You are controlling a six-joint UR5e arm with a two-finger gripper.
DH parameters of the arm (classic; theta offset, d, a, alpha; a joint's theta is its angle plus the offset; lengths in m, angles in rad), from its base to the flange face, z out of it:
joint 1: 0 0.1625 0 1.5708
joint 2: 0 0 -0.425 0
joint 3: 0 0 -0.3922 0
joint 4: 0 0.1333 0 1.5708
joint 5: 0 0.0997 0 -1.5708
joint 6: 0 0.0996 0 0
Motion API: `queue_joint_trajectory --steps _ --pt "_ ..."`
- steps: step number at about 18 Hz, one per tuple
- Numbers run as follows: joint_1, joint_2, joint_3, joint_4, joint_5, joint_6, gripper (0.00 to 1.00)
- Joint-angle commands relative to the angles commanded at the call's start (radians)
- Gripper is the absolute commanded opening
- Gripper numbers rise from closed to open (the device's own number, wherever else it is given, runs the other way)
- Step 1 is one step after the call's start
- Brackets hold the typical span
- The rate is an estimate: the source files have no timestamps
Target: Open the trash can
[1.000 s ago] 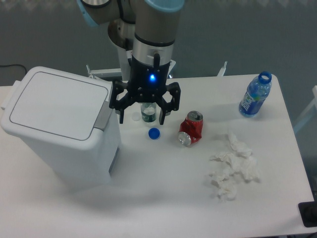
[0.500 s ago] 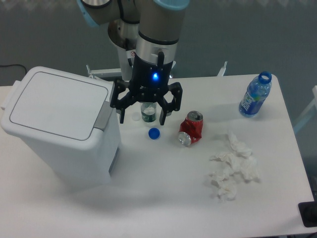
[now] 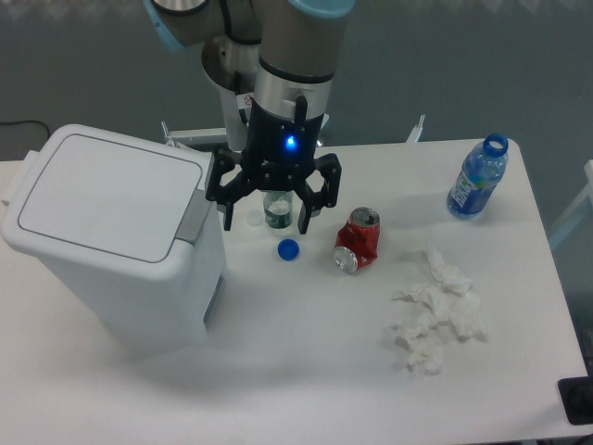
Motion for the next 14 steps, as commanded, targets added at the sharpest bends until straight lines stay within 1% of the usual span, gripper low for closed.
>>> queue_joint_trajectory --steps 10,14 --pt "0.006 0.002 0.000 0.000 -0.020 0.000 1.00" --pt "0.003 0.002 -0.009 -0.009 -0.018 -0.002 1.00"
